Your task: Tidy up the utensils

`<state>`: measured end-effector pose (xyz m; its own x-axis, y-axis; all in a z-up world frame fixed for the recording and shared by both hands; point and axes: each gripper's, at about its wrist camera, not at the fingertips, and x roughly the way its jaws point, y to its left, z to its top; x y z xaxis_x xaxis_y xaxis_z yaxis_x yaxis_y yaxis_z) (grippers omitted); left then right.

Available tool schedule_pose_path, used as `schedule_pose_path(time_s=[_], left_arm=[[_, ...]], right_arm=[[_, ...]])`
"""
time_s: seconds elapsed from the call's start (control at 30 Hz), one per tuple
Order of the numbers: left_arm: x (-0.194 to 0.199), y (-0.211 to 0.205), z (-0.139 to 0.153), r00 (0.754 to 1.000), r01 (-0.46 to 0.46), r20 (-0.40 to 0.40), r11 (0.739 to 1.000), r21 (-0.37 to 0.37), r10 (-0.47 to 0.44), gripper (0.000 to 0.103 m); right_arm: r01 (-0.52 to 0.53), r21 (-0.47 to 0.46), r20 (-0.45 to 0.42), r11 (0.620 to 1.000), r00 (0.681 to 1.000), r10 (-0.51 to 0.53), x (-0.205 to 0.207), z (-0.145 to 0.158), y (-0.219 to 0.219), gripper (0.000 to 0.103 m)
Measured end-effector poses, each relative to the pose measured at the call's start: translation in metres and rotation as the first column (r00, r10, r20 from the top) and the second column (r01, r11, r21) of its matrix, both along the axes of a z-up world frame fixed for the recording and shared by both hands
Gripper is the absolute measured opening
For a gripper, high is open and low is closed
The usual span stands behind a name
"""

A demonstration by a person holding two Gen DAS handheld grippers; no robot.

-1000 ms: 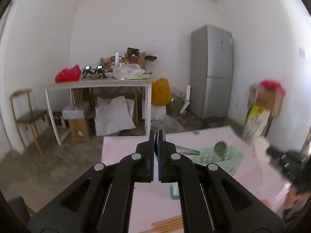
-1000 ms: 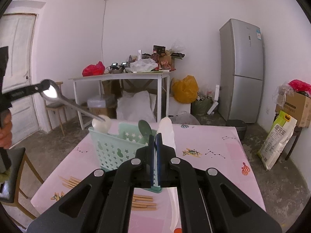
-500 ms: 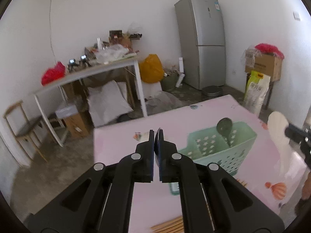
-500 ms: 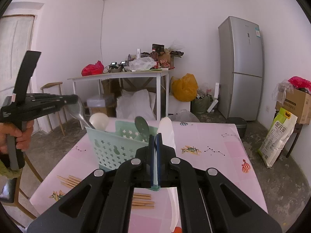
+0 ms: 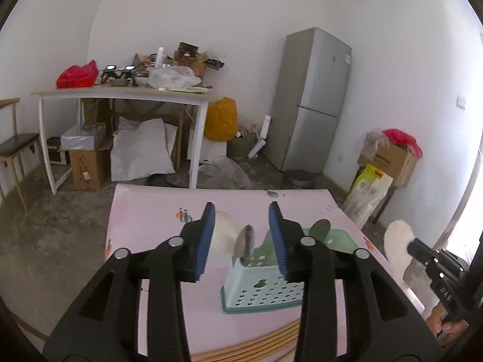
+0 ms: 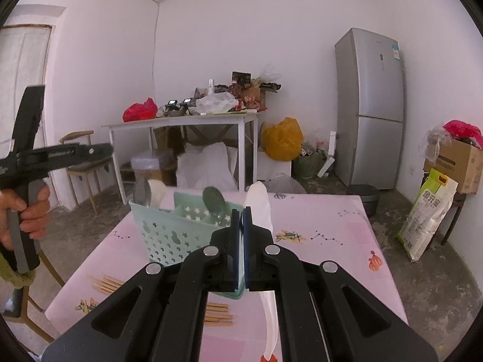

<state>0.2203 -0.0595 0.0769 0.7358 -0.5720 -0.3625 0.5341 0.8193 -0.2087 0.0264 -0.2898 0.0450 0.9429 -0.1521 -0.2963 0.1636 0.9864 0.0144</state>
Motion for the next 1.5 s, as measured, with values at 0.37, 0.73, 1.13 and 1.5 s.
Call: schedule_pose_path(time_s=[0.37, 0.73, 1.13, 1.5], left_arm=[[-0.010, 0.035, -0.052, 0.983, -0.092, -0.160, 0.996, -0.005, 0.090, 0.053], [-0.020, 0.048, -0.079, 0.973, -0.095, -0.214, 0.995, -0.044, 0.083, 0.061], [-0.017, 0.045, -0.084, 0.970, -0.089, -0.230, 0.995, -0.045, 0.077, 0.061], [-0.007, 0.038, -0.090, 0.967, -0.089, -0.241, 0.996, -0.016, 0.083, 0.061]], right_arm=[[-0.025, -0.014, 0.157, 1.000, 0.987, 0.027, -0.020, 0.057, -0.005, 0.002], [-0.190, 0.019, 0.289, 0.981, 0.941, 0.177, 0.003, 0.107, -0.001, 0.002], [-0.294, 0.176, 0.291, 0.939, 0.927, 0.236, 0.078, 0.084, -0.021, 0.002], [-0.292, 0.283, 0.228, 0.914, 0.946, 0.231, 0.133, 0.021, -0.042, 0.002]])
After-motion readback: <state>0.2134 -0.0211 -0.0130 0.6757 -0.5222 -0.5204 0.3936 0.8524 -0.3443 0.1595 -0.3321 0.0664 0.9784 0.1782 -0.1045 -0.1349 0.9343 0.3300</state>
